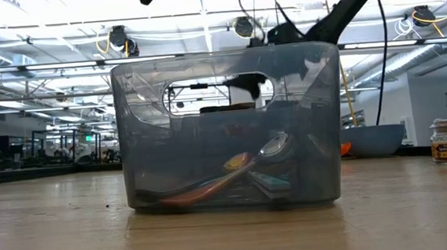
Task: Pick & Place Food Item
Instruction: Put the green seasoning bottle into the top black bin
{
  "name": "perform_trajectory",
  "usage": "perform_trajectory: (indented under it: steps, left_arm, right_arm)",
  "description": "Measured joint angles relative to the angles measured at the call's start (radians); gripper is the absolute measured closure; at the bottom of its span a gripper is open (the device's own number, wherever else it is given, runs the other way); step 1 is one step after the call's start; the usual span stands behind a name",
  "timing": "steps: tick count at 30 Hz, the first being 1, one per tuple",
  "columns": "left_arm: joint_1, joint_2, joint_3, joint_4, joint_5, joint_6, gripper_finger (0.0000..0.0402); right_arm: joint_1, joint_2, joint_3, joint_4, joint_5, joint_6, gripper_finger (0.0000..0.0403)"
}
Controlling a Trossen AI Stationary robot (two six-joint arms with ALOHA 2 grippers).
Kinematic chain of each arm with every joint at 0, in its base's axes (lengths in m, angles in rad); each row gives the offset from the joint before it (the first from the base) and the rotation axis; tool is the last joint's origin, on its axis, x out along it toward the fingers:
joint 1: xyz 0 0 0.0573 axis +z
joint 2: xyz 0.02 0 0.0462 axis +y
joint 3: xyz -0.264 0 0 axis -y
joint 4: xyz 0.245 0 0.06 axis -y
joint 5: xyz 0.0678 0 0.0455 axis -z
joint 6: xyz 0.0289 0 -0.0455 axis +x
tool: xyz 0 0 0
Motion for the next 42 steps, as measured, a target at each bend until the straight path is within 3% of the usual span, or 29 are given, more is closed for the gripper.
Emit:
perform_trajectory:
  steps: [8, 12, 21, 28, 35, 42]
  left_arm:
    - [0.000, 0.000, 0.000, 0.015, -0.176, 0.087, 0.0231]
    - [0.000, 0.000, 0.000, 0.025, -0.196, 0.103, 0.0231]
    - [0.020, 0.000, 0.000, -0.131, -0.132, 0.134, 0.0231]
    - [0.010, 0.000, 0.000, -0.221, -0.131, 0.169, 0.0231]
    - [-0.011, 0.000, 0.000, -0.230, -0.128, 0.184, 0.0231]
    - [-0.037, 0.000, 0.000, -0.252, -0.129, 0.183, 0.0231]
  right_arm:
    - [-0.010, -0.147, 0.000, 0.160, 0.071, 0.122, 0.0235]
    - [-0.014, -0.243, 0.000, 0.145, 0.076, 0.132, 0.0237]
    - [-0.026, -0.453, 0.001, -0.329, 0.082, -0.046, 0.0236]
    - [-0.024, -0.541, -0.007, -0.707, 0.181, -0.071, 0.0218]
    - [0.033, -0.587, -0.223, -0.749, 0.179, -0.021, 0.0179]
    - [0.098, -0.665, -0.521, -0.541, 0.199, -0.009, 0.0153]
